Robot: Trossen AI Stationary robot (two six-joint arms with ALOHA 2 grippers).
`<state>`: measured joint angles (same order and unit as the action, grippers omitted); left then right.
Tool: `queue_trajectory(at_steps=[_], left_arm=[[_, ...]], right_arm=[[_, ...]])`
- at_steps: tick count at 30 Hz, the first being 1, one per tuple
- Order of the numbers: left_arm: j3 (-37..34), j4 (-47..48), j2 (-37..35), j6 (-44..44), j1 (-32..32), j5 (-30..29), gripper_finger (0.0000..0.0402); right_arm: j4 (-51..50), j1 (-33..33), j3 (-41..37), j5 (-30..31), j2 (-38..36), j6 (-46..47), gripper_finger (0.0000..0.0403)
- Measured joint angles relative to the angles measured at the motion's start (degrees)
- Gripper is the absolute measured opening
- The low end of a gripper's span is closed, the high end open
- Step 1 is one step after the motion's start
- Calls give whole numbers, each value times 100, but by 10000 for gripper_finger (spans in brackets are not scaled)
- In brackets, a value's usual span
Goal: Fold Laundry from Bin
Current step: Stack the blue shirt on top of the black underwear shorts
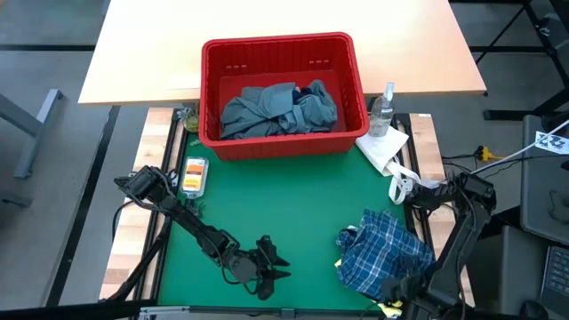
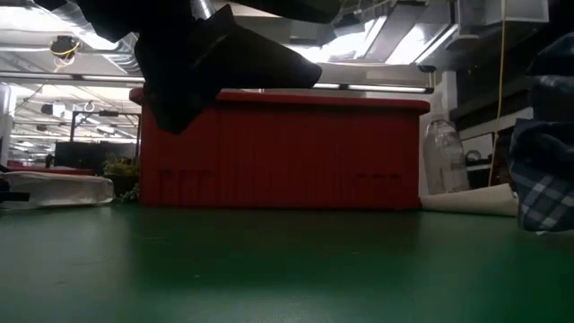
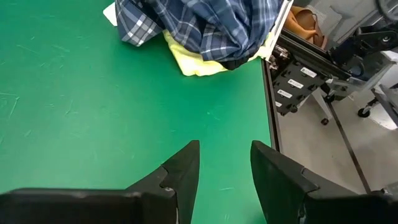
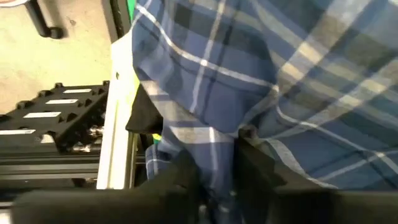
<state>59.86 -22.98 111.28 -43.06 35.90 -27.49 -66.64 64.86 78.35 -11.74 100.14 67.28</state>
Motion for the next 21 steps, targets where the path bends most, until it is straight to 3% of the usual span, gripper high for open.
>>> queue_trajectory(at_steps=[7,13,21], left_arm=[[0,21,0,1,0,0,137],[0,28,0,6,0,0,137],[2,48,0,8,0,-1,137]], right_arm=[[-1,0,0,-343,30,-7,181],[-138,-125,126,-1561,30,-212,228],[-1453,-148,1445,-940,30,-604,232]])
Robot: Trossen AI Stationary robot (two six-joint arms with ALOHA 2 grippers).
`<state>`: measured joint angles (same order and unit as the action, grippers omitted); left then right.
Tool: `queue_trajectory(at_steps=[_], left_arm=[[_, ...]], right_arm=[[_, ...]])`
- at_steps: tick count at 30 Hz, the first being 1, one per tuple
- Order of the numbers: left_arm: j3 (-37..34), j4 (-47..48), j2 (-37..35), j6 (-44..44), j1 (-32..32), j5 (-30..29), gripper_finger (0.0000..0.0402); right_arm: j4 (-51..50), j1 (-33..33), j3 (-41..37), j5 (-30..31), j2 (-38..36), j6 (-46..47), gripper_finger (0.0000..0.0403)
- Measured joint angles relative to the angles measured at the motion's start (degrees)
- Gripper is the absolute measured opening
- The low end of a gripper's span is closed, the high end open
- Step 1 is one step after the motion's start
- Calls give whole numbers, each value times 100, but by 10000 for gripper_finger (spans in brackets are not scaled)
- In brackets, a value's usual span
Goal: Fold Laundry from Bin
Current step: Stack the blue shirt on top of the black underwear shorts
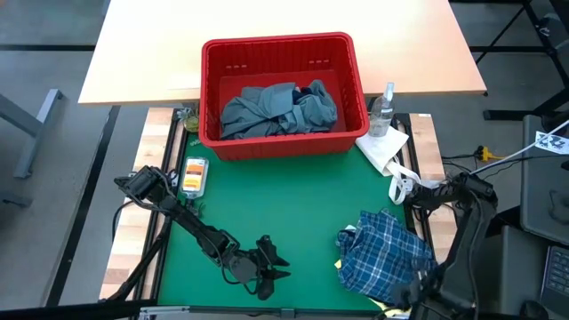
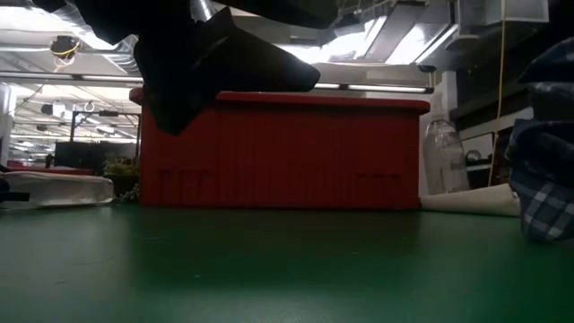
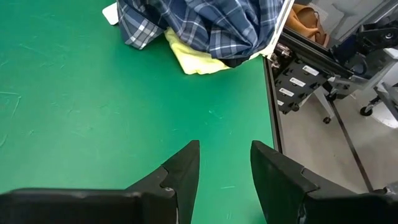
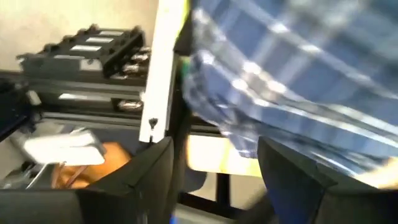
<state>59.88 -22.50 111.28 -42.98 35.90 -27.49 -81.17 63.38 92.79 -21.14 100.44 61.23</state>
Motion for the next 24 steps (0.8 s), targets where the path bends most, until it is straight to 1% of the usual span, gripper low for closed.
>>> queue_trajectory(at_steps=[2,4,7,8,11,13,15,19,24], left_arm=[[0,3,0,9,0,-1,137],[0,9,0,11,0,-1,137],[0,17,0,11,0,-3,137],[0,20,0,11,0,-3,137],[4,43,0,11,2,-6,137],[4,60,0,11,2,-4,137],[4,66,0,12,2,-4,137],[4,68,0,12,2,-4,137],[4,72,0,11,2,-4,137]], right_arm=[[-462,-1,314,385,-4,89,232],[-896,0,545,1054,-6,373,234],[-837,-3,516,2174,-55,577,234],[-819,-5,474,2338,-54,580,234],[-827,-80,132,2271,-10,584,234],[-700,-90,-239,2112,-6,604,234],[-543,-90,-631,2089,-4,608,234],[388,-89,-1504,2061,-4,605,234],[1900,-163,-2659,2039,-37,605,234]])
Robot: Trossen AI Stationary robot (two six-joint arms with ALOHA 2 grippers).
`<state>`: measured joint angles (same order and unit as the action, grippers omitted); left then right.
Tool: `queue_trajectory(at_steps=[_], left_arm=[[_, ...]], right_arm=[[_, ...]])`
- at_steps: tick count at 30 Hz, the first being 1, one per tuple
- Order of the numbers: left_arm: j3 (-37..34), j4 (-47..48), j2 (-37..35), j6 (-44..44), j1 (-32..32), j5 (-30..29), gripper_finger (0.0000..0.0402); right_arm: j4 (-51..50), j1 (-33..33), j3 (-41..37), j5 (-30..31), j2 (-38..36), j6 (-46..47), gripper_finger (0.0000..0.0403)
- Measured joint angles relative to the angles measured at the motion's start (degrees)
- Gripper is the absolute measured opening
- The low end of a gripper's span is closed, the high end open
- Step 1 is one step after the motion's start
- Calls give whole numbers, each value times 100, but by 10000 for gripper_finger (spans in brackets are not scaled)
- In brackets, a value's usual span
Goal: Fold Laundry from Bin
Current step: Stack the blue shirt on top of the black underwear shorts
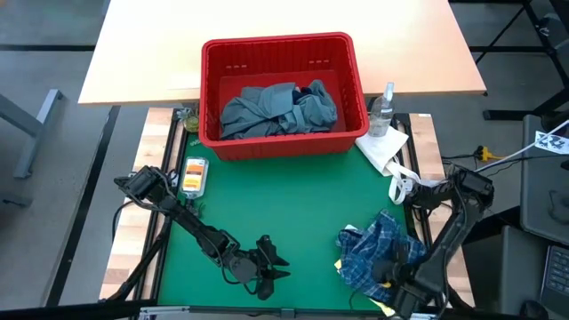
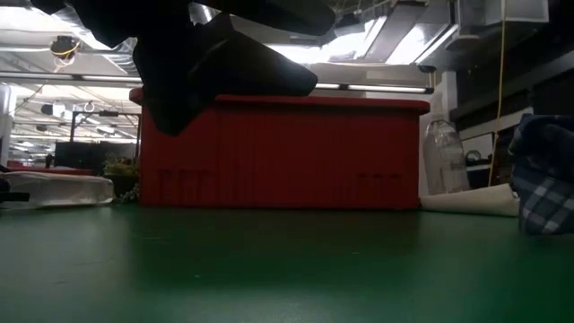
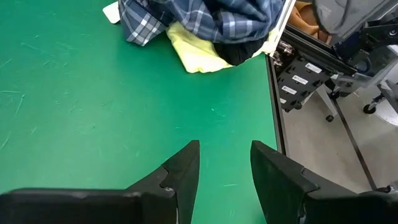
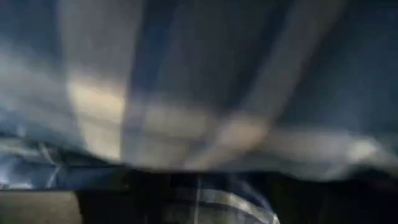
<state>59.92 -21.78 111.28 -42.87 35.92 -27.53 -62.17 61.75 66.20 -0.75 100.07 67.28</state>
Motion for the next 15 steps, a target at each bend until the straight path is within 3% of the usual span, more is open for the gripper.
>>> queue_trajectory(at_steps=[6,15], left_arm=[[0,-2,0,1,0,-2,137],[0,-12,-360,762,-68,-7,137]], right_arm=[[597,-450,-659,-138,-44,-118,234],[478,-1709,-546,583,6,-1934,234]])
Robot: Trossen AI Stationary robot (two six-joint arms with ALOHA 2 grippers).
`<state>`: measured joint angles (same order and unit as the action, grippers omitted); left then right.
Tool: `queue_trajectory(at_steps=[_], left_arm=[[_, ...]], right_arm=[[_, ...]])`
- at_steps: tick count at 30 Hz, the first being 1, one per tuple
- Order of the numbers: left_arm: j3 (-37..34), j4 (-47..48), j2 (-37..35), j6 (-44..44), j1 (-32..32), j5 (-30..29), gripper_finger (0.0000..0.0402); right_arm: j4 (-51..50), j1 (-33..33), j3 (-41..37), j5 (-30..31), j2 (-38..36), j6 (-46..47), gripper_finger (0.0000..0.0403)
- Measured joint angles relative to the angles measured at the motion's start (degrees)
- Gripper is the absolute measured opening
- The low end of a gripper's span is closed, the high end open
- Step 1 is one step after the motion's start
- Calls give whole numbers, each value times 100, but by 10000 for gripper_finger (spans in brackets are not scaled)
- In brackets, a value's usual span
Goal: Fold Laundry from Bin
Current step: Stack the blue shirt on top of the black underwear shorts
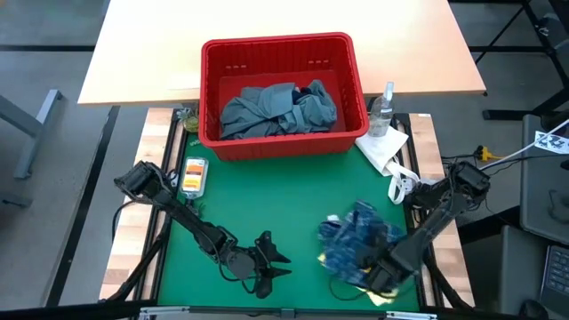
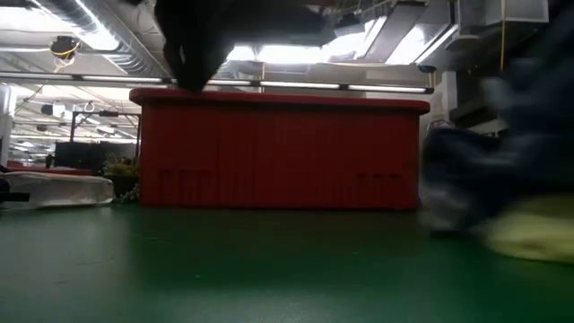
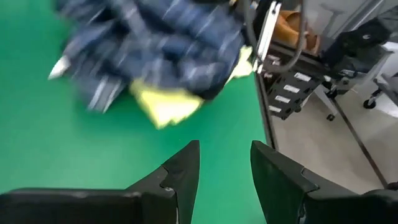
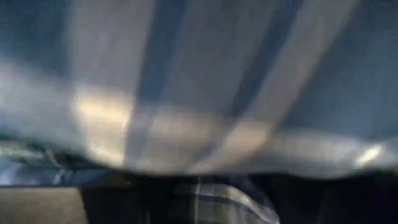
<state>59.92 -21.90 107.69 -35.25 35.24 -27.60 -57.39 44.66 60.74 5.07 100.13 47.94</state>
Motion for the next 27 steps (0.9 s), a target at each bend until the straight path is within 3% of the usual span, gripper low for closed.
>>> queue_trajectory(at_steps=[9,15,27], left_arm=[[0,82,-850,1074,-4,-251,137],[0,74,-1209,1488,5,-699,137],[-2,181,-1219,1361,-315,-759,137]], right_arm=[[517,-1123,355,1289,46,-1998,234],[677,-1637,813,1210,66,-3237,234],[-1096,-1061,3145,1272,31,-3626,234]])
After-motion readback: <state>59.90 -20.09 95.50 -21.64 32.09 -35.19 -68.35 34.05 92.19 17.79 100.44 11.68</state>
